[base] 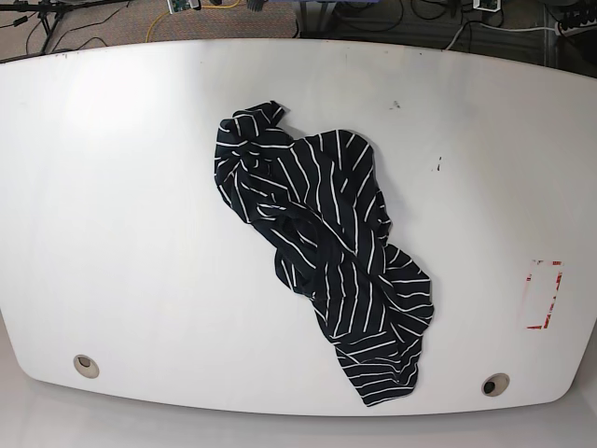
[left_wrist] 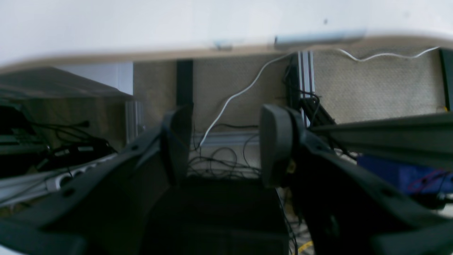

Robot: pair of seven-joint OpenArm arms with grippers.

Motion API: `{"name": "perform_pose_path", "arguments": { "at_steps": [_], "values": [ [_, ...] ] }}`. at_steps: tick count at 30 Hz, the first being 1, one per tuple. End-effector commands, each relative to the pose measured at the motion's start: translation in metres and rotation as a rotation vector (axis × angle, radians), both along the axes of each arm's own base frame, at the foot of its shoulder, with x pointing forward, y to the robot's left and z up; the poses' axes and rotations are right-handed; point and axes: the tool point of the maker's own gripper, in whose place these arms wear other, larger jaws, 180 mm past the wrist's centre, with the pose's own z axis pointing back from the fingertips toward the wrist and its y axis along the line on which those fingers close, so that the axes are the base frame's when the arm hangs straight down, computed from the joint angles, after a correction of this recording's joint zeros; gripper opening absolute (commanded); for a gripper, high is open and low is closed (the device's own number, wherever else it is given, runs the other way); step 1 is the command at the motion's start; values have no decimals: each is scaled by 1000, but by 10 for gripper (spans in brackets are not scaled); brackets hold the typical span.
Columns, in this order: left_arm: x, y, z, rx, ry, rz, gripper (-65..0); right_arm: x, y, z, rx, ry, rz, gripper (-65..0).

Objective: Fold the T-shirt properly

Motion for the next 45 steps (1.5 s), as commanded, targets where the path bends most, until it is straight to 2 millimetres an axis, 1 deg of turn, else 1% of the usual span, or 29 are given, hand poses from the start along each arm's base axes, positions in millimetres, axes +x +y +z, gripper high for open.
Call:
{"name": "perform_pose_path", "arguments": {
  "at_steps": [1,6,12,16,21,24,27,28,31,36,40,43,45],
  "values": [
    [6,0,12,5,-39,-6,-363,5,0,7,8,-30,-5,-463],
    [20,0,15,6,-78,-7,-363,26,-1,7,7,-85,-5,-463],
    [47,-1,18,10,-150,-12,-363,60,-2,10,-2,-164,0,-463],
    [58,-1,20,11,-179,-14,-361,76,0,10,-2,-187,4,-463],
    [76,0,24,16,-226,-20,-360,105,-2,13,-11,-234,8,-461],
    [86,1,28,21,-253,-29,-360,119,-2,17,-13,-265,8,-460],
    [97,2,31,25,-277,-53,-360,136,-2,23,-14,-310,8,-460],
    [103,3,34,26,-296,-59,-361,145,-2,26,-15,-332,9,-458],
    [118,2,39,26,-335,-66,-361,161,-2,32,-15,-375,10,-458],
    [133,2,45,29,-378,-70,-361,192,-2,46,-15,-455,9,-458],
    [148,2,52,30,-419,-71,-358,213,-1,53,-20,-480,13,-458],
    [157,3,53,36,-411,-65,-358,234,-2,62,-31,-504,13,-458],
    [162,3,54,40,-396,-60,-357,243,-2,66,-34,-515,15,-458]
  ]
}}
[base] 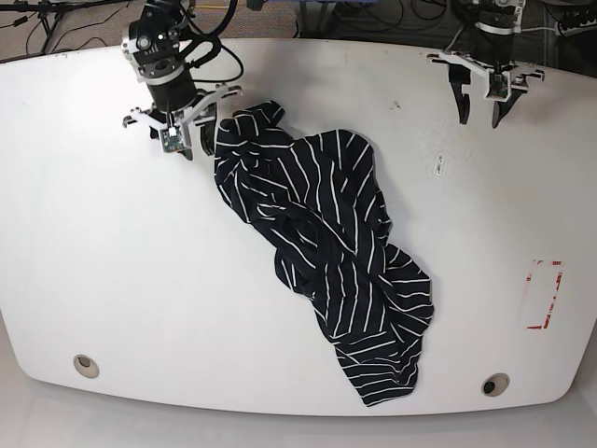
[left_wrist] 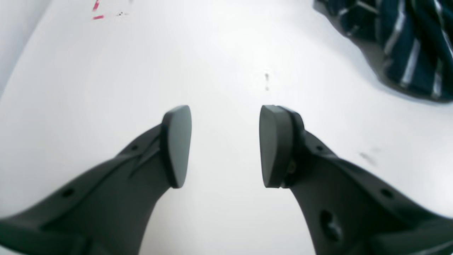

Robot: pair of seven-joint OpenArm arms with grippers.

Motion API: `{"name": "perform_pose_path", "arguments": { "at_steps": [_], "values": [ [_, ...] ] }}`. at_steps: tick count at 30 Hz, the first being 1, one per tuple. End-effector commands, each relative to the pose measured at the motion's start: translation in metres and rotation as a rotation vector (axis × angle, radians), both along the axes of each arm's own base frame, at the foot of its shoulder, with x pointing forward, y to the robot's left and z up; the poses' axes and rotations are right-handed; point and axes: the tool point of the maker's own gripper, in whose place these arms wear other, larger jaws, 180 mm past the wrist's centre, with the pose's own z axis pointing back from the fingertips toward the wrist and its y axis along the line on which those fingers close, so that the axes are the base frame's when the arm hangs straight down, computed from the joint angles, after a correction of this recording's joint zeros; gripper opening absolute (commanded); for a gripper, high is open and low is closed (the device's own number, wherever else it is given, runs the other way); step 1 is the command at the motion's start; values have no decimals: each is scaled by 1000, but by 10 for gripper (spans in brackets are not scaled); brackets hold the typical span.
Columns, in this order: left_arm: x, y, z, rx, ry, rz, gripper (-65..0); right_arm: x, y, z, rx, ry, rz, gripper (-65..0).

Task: Fold the T-shirt properly
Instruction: 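Lower the right gripper onto the striped shirt's bunched end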

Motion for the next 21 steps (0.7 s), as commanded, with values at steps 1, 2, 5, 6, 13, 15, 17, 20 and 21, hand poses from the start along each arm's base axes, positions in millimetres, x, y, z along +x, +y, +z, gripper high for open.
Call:
{"name": "perform_pose_path", "arguments": {
  "at_steps": [1,2,5,6,13,15,17,20,21],
  "values": [
    [9,0,16,8,-35,-2,-357,17,2,20,4,-74,6,-458],
    [14,-2,16,6,-22,-2,-357,23,3,23,3,-88,12,-457],
    [23,-8,15,-7,-3,-7,-357,34,17,31,4,-117,94,-457],
    [25,-9,14,-9,1,-7,-357,36,23,34,4,-125,124,-457],
    [38,-10,19,-10,-22,-6,-326,52,55,42,-33,-120,279,-431],
    [39,-10,20,-10,-23,-6,-283,54,63,42,-39,-115,311,-379],
    [42,-10,22,-10,-34,-6,-214,56,73,44,-49,-115,347,-281],
    [48,-10,26,-11,-52,-5,-156,64,82,50,-48,-138,372,-190],
    [50,-10,27,-11,-59,-5,-139,67,86,51,-46,-145,384,-163]
  ]
}}
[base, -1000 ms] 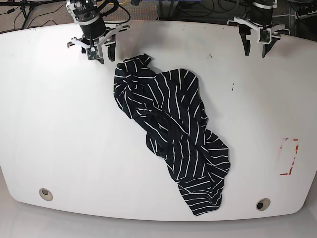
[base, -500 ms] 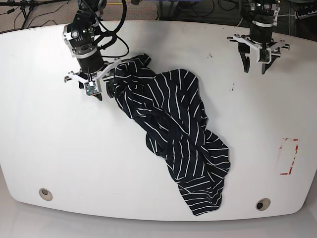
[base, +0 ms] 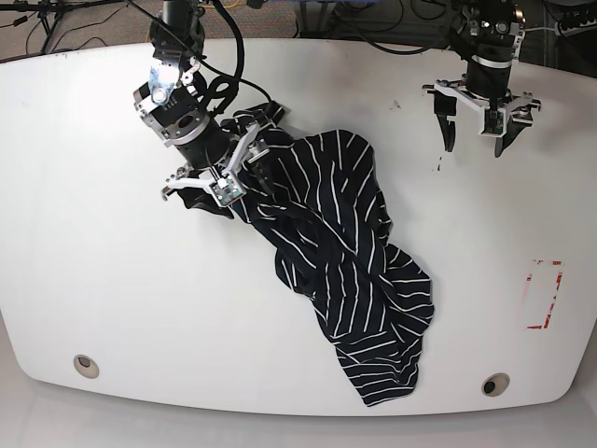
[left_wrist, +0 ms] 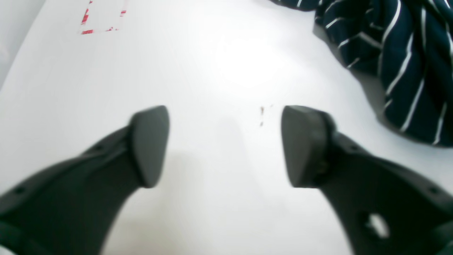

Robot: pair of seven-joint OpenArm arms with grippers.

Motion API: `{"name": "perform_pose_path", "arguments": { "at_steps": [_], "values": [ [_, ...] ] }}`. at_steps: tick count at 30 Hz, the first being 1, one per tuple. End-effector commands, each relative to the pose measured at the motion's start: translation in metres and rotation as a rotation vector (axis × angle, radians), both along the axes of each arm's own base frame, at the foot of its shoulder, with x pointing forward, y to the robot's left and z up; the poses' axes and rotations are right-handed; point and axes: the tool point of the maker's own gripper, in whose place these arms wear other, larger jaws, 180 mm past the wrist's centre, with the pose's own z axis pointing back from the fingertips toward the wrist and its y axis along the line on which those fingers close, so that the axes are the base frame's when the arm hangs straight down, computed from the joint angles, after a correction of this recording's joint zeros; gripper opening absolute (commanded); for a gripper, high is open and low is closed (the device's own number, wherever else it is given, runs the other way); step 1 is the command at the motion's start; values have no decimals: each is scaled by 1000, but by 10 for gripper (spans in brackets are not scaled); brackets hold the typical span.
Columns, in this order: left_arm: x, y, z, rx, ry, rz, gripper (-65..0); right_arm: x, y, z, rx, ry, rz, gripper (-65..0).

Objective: Fold the T-shirt properly

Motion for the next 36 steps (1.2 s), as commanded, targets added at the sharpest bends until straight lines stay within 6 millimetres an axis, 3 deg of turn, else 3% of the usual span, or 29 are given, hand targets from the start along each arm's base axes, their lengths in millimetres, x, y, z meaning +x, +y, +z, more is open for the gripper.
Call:
{"name": "perform_pose_path", "arguments": {
  "at_steps": [1,5,14,22,33,36],
  "values": [
    [8,1,15,8,-58,-4,-138,12,11,15,25,-54,29,-159],
    [10,2,17,10,-66,-1,-138,20,23,13,28,-54,73,-185],
    [20,3,24,12,-98,0,-138,39,38,-16,7,16,143,-312],
    [24,3,27,15,-109,1,-138,44,37,-40,7,82,145,-323],
    [23,4,26,17,-105,1,-138,50,37,-57,9,131,146,-333],
    [23,4,26,17,-105,1,-138,51,39,-55,24,119,148,-382]
  ]
}}
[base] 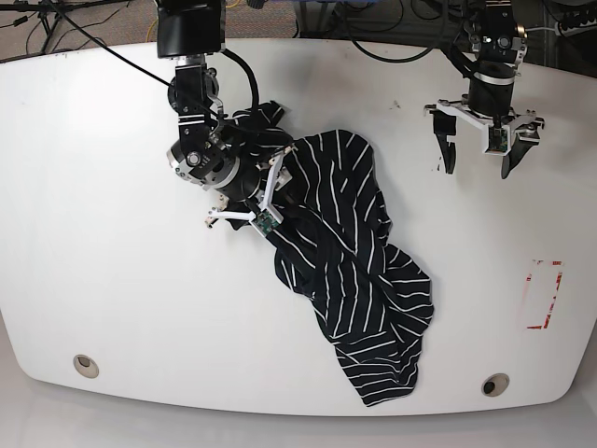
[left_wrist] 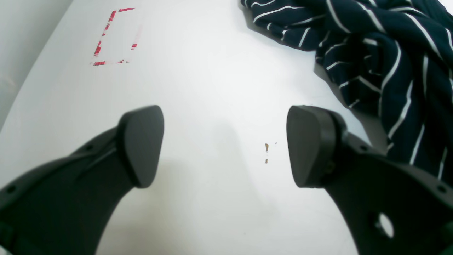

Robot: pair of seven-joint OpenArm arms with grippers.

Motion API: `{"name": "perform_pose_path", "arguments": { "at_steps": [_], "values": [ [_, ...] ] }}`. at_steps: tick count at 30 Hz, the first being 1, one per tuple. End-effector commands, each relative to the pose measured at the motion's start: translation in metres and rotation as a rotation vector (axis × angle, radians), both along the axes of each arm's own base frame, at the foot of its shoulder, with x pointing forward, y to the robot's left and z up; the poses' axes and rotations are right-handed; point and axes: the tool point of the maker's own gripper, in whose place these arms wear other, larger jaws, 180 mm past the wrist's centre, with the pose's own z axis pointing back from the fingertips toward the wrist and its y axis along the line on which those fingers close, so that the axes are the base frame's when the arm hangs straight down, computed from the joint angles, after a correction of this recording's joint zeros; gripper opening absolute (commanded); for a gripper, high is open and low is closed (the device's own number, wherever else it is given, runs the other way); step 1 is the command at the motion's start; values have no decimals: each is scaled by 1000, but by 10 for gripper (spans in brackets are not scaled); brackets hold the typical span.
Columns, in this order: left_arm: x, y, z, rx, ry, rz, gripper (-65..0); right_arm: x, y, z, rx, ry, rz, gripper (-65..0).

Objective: Fold the T-shirt properly

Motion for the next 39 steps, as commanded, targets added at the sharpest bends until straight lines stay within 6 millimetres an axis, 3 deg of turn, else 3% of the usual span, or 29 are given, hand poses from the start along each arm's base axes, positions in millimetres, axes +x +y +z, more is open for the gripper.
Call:
{"name": "perform_pose_path", "arguments": {
  "at_steps": [1,5,8,16,27,39],
  "values": [
    [3,1,11,11,-39,-4,-138,12,6,19,46,-69,3,-411],
    [3,1,11,11,-41,-4,-138,13,6,22,48,-80,3,-564],
    [4,1,10,10,-39,-5,-138,14,6,32,49,-107,3,-645],
    [11,0,10,4,-29,0,-138,9,3,64,50,-203,-1,-650],
    [59,9,16,-10,21,47,-135,10,1,127,48,-384,1,-650],
    [100,1,11,-177,0,44,-135,46,-12,203,-8,-612,16,-650]
  ]
}}
